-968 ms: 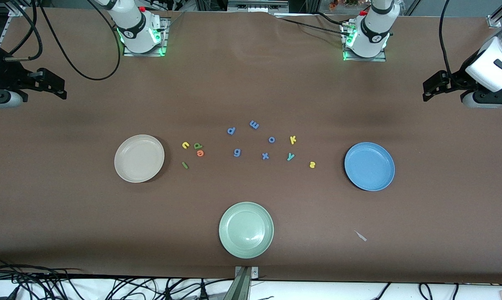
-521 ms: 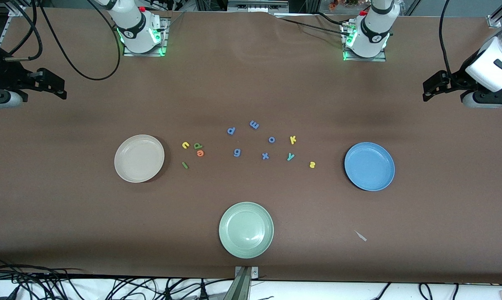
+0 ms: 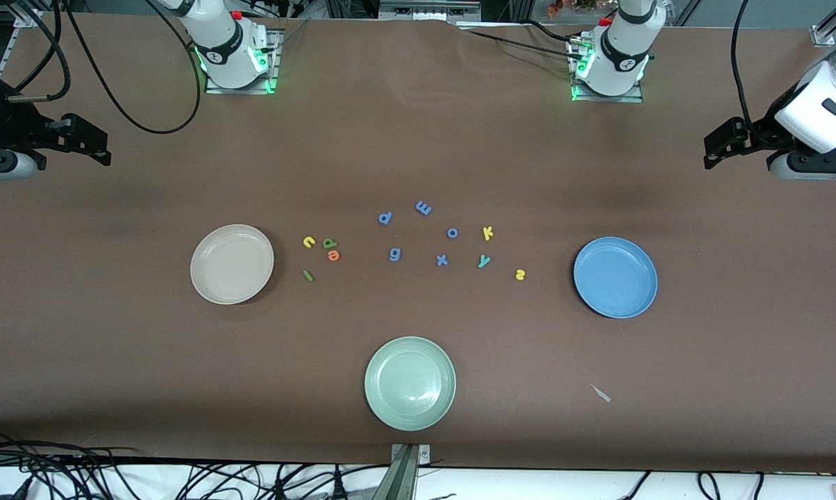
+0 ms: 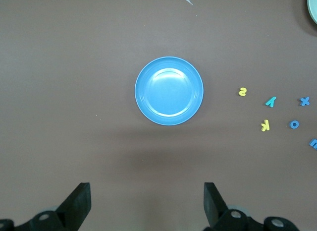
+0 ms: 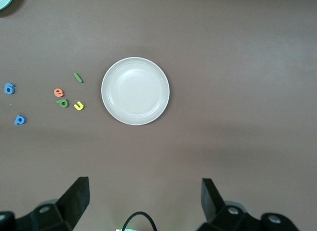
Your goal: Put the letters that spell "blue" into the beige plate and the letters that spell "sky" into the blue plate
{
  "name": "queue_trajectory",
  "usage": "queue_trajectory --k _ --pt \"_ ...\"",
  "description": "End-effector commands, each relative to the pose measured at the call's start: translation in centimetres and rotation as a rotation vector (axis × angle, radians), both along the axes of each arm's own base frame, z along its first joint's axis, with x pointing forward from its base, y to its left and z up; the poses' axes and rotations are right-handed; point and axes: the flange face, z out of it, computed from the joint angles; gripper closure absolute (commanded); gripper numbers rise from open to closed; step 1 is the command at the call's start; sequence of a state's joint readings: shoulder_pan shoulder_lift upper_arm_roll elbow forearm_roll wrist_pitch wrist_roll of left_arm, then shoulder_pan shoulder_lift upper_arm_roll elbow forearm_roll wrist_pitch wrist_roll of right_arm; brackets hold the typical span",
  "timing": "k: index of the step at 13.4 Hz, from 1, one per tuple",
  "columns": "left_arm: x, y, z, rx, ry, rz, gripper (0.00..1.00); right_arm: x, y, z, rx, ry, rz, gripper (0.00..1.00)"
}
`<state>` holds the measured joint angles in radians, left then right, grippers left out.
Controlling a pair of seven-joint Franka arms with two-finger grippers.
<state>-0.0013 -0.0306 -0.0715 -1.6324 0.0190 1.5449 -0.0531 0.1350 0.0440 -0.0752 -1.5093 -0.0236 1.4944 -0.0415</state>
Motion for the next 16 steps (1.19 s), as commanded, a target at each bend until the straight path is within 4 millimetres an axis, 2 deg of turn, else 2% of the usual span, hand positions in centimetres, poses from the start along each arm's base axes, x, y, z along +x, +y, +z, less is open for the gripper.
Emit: queue_trajectory --k 1,16 --pt "0.17 -0.13 0.58 -0.025 0.008 -0.013 0.00 0.08 -0.36 0.42 0.002 0.002 -0.017 0.00" --pt "0.15 -0.38 0.58 -0.024 0.008 -0.004 0.00 0.08 -0.36 0.42 0.002 0.002 -0.017 0.00"
